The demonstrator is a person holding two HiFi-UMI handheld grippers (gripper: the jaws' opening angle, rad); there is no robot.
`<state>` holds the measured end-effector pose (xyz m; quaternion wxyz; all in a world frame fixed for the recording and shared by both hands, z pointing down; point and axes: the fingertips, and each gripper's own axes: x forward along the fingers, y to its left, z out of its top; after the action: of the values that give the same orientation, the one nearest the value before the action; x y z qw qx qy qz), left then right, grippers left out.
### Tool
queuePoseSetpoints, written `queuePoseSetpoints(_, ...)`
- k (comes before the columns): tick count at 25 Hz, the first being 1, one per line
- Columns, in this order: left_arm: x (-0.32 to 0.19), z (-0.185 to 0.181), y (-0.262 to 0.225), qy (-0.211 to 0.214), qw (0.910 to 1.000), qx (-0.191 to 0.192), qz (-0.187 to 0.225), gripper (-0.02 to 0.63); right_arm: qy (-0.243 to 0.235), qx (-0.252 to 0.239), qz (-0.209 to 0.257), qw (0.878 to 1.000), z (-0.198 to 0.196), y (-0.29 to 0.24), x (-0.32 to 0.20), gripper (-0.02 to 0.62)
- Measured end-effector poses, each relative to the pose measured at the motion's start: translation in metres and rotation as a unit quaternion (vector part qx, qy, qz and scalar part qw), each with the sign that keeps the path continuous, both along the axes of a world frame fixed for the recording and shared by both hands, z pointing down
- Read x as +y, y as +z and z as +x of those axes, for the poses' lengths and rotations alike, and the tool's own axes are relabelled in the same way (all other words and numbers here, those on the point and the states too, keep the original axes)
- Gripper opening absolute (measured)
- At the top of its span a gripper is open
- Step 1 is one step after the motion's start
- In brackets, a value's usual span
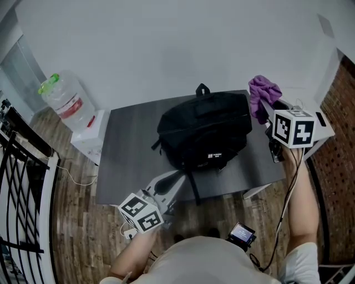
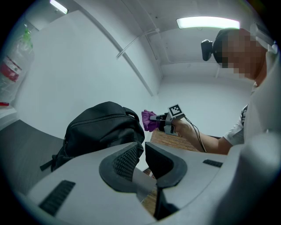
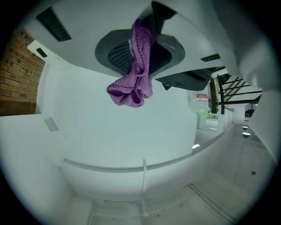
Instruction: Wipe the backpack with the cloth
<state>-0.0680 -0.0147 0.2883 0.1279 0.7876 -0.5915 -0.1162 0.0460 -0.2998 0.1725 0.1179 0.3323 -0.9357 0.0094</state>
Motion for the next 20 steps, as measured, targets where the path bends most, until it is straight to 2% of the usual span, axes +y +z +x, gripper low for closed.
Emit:
queuePoseSetpoints(6, 0.004, -0.001, 0.001, -0.001, 1.0, -0.002, 0.004, 0.057, -0.107, -0.03, 0.016, 0.994, -0.055, -0.024, 0.082, 0.077)
queuePoseSetpoints(13, 0.011, -0.006, 0.003, -0.007, 1.0, 0.001, 0.003, 0.057, -0.23, -0.017, 0.015, 0.973, -0.132, -0.012, 0.185, 0.077)
queuePoseSetpoints(17, 0.016, -0.009, 0.006, -0.015, 0.9998, 0.009, 0.0, 0.057, -0.271, 0.013, 0.004, 0.963, -0.17, 0.017, 0.223, 0.077)
queuePoseSetpoints(20, 0.02, -0.012, 0.007, -0.024, 0.9996, 0.014, -0.004, 0.057, -0.278, 0.041, -0.003, 0.96, -0.19, 0.042, 0.231, 0.077)
